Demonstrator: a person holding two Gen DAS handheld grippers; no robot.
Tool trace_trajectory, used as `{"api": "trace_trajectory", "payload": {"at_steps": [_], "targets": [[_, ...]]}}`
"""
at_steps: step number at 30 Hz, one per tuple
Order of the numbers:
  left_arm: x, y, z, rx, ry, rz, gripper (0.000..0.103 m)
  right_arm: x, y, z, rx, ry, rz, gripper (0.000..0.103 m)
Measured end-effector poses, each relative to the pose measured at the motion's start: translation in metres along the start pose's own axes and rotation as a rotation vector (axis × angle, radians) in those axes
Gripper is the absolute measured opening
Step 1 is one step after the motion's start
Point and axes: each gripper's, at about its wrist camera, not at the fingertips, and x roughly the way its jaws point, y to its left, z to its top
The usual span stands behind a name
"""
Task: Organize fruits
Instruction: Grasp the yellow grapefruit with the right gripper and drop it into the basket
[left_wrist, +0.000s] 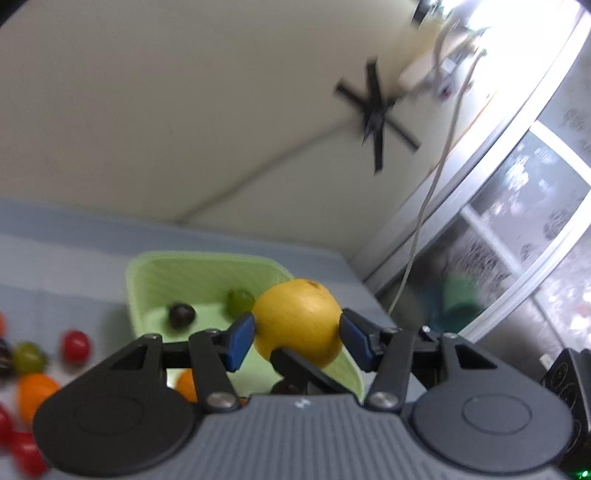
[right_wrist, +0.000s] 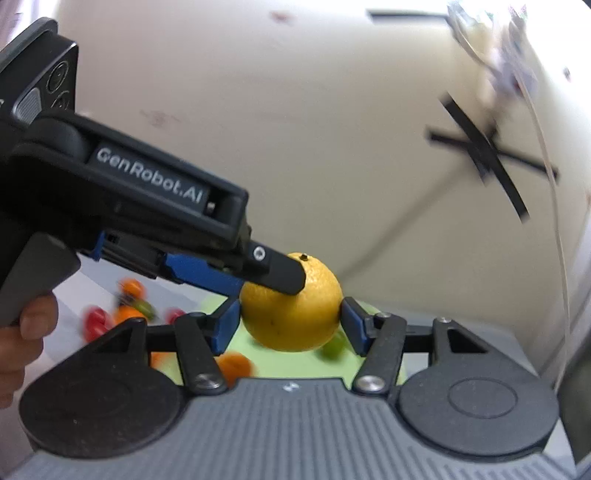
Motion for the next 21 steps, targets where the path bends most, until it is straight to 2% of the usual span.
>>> {"api": "trace_trajectory", "payload": {"at_steps": [1, 2, 3, 5, 10, 12, 15, 18, 21], "targets": [[0.006, 0.002, -0.004, -0.003, 0.019, -0.008, 0.044, 0.006, -0.006, -0.004, 0.007, 0.008, -0.004, 0.057], [0.014, 0.003, -0.005, -0.012, 0.038, -0.024, 0.04, 0.003, -0.01, -0.01, 0.014, 0.007, 0.004, 0.047], [0.019, 0.003, -0.006, -0.018, 0.039, -0.016, 0.04, 0.009, -0.012, -0.01, 0.017, 0.028, 0.01, 0.025], [0.025, 0.003, -0.007, -0.013, 0.045, 0.006, 0.04, 0.024, -0.014, -0.012, 0.026, 0.054, -0.002, 0.024], [0.011, 0.006, -0.003, -0.019, 0.021, 0.013, 0.041, 0.023, -0.03, -0.014, 0.108, 0.007, 0.072, 0.025], [-0.019, 0.009, -0.001, -0.017, -0.022, -0.01, 0.041, 0.013, -0.041, -0.009, 0.153, -0.027, 0.06, 0.025], [-0.067, 0.004, 0.003, 0.017, -0.113, 0.008, 0.041, -0.018, -0.047, 0.0, 0.181, -0.085, 0.035, 0.025], [-0.122, 0.004, 0.0, 0.047, -0.198, 0.098, 0.041, -0.051, -0.047, 0.021, 0.178, -0.154, 0.043, 0.026], [-0.172, 0.008, -0.012, 0.056, -0.253, 0.196, 0.041, -0.083, -0.044, 0.054, 0.162, -0.222, 0.088, 0.026]]}}
